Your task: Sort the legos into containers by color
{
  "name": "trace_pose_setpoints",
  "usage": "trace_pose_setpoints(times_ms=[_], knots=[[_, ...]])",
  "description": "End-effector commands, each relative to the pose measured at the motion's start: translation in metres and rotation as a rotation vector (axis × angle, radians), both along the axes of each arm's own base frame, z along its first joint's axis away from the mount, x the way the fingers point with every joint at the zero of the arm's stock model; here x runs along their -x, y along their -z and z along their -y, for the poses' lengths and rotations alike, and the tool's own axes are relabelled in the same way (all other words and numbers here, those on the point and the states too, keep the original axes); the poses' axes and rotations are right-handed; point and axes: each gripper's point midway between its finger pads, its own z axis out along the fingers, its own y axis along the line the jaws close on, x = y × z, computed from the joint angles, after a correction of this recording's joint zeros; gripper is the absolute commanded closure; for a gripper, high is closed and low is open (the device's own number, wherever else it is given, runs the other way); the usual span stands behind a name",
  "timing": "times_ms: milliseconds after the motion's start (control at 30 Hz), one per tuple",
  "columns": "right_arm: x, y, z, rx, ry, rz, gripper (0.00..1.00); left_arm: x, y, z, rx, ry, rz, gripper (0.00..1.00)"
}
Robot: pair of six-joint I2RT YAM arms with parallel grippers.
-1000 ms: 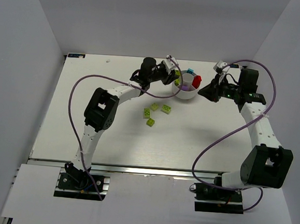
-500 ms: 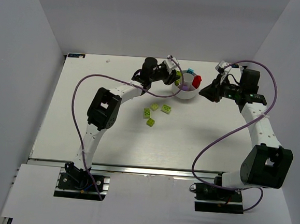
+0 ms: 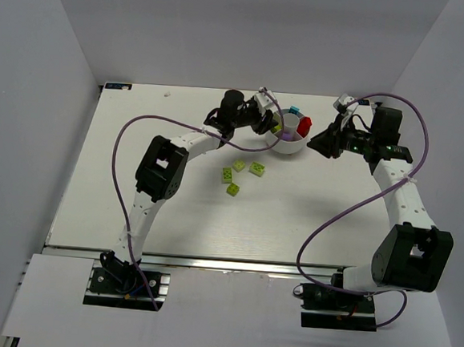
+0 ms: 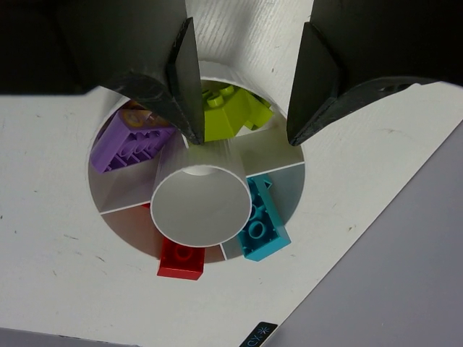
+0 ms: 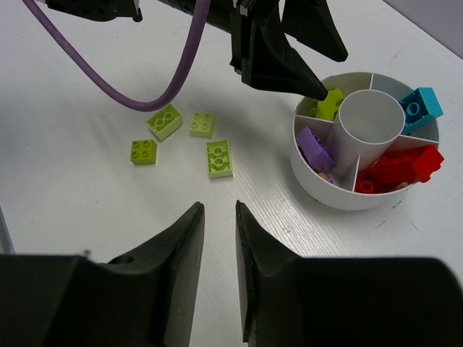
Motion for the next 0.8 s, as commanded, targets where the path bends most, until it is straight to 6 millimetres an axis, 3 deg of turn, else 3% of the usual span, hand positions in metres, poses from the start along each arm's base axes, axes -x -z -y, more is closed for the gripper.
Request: trace_pose_setpoints(times_ms=[0,33,67,100,133,167,200,233,267,300,333,367,400,433,467,500,567,600,633,667,700,733,767], knots=[[0.001,-0.009,-0.002,-0.011,-0.032,0.055,0.66,0.001,-0.078,0.002,0.071,-0.008,0.111,0.41],[0.003,-0.007,-0.003,-0.013,-0.048,0.049,0.62,0.002,-0.102,-0.002,0.089,-0.025,0.141,0.41],[0.007,-0.010,-0.006,-0.010,-0.097,0.085,0.57,-0.002,-0.110,-0.008,0.094,-0.072,0.144,0.41],[0.009,-0.009,-0.007,-0.004,-0.120,0.101,0.46,-0.002,-0.121,-0.013,0.105,-0.104,0.149,0.42],[0.016,-0.004,-0.011,0.001,-0.152,0.089,0.38,0.003,-0.149,-0.022,0.138,-0.135,0.162,0.43],[0.019,-0.001,-0.014,0.014,-0.180,0.108,0.31,0.001,-0.160,-0.031,0.150,-0.187,0.162,0.45],[0.026,0.004,-0.018,0.050,-0.234,0.163,0.16,0.008,-0.175,-0.046,0.176,-0.238,0.141,0.48],[0.027,0.004,-0.020,0.070,-0.270,0.230,0.11,0.009,-0.158,-0.047,0.165,-0.242,0.095,0.49],[0.035,0.010,-0.021,0.083,-0.307,0.252,0.11,0.018,-0.183,-0.062,0.195,-0.278,0.097,0.50],[0.042,0.011,-0.032,0.108,-0.403,0.381,0.10,0.025,-0.164,-0.073,0.178,-0.302,0.038,0.52],[0.052,0.019,-0.039,0.113,-0.452,0.414,0.11,0.032,-0.163,-0.081,0.213,-0.323,-0.025,0.53],[0.060,0.024,-0.044,0.119,-0.488,0.424,0.11,0.047,-0.186,-0.094,0.268,-0.348,-0.049,0.53],[0.063,0.031,-0.048,0.142,-0.516,0.438,0.11,0.048,-0.180,-0.114,0.283,-0.410,-0.102,0.53],[0.070,0.040,-0.063,0.167,-0.589,0.466,0.11,0.058,-0.148,-0.125,0.307,-0.455,-0.242,0.53],[0.074,0.044,-0.070,0.189,-0.626,0.464,0.11,0.066,-0.142,-0.137,0.330,-0.486,-0.303,0.50],[0.081,0.054,-0.076,0.220,-0.662,0.423,0.11,0.076,-0.146,-0.160,0.357,-0.542,-0.348,0.45],[0.099,0.073,-0.103,0.230,-0.731,0.325,0.20,0.098,-0.096,-0.190,0.343,-0.654,-0.543,0.34],[0.098,0.086,-0.108,0.290,-0.713,0.279,0.25,0.108,-0.086,-0.199,0.334,-0.681,-0.583,0.32],[0.098,0.088,-0.133,0.291,-0.675,0.242,0.32,0.127,-0.074,-0.213,0.331,-0.728,-0.612,0.31],[0.095,0.095,-0.142,0.313,-0.628,0.224,0.34,0.140,-0.062,-0.222,0.314,-0.762,-0.644,0.30],[0.083,0.107,-0.149,0.362,-0.563,0.241,0.34,0.157,-0.070,-0.233,0.332,-0.783,-0.637,0.29],[0.092,0.111,-0.164,0.362,-0.576,0.228,0.35,0.164,-0.063,-0.245,0.349,-0.847,-0.645,0.28],[0.094,0.113,-0.172,0.333,-0.515,0.132,0.35,0.179,-0.036,-0.261,0.319,-0.922,-0.680,0.26]])
